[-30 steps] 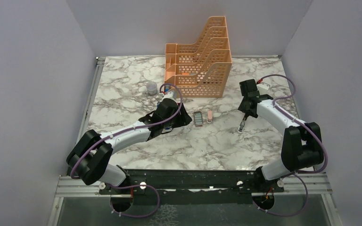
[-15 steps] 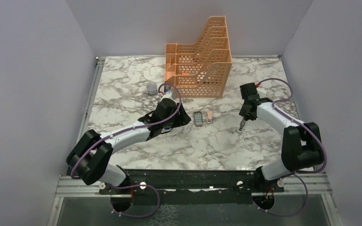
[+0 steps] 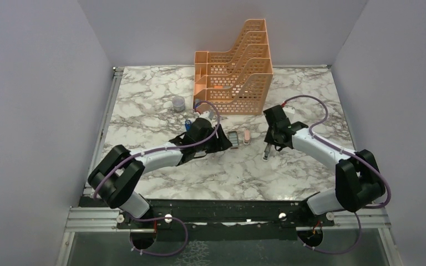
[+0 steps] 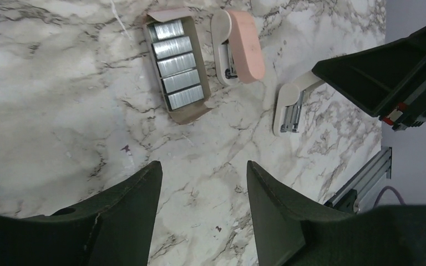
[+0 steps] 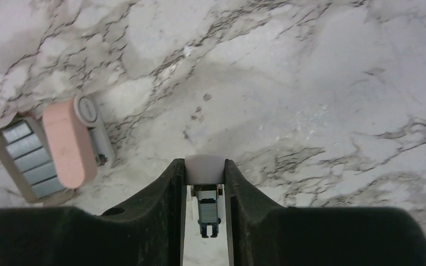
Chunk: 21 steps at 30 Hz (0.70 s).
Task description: Load the staples into the stapler
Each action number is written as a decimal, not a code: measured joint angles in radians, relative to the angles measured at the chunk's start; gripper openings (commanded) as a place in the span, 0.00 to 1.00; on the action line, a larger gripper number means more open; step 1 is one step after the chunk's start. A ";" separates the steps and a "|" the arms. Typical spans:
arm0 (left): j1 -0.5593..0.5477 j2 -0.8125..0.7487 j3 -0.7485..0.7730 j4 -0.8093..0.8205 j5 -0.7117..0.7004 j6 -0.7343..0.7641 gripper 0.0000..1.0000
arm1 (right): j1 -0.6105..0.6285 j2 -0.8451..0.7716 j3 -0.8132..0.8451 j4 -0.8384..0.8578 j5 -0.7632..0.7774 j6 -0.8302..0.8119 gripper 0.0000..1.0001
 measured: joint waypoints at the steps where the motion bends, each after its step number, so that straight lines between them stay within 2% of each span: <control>1: -0.009 0.019 0.000 0.015 0.013 -0.004 0.52 | 0.019 -0.002 0.000 -0.002 0.000 0.010 0.25; 7: -0.085 0.159 0.014 0.086 0.065 -0.026 0.34 | 0.111 -0.004 0.000 -0.006 0.000 0.058 0.25; 13: -0.174 0.307 0.094 0.146 0.080 -0.029 0.27 | 0.145 0.006 0.001 -0.010 0.001 0.083 0.25; 21: -0.198 0.414 0.171 0.229 0.116 -0.026 0.21 | 0.150 0.007 0.001 -0.010 0.000 0.092 0.24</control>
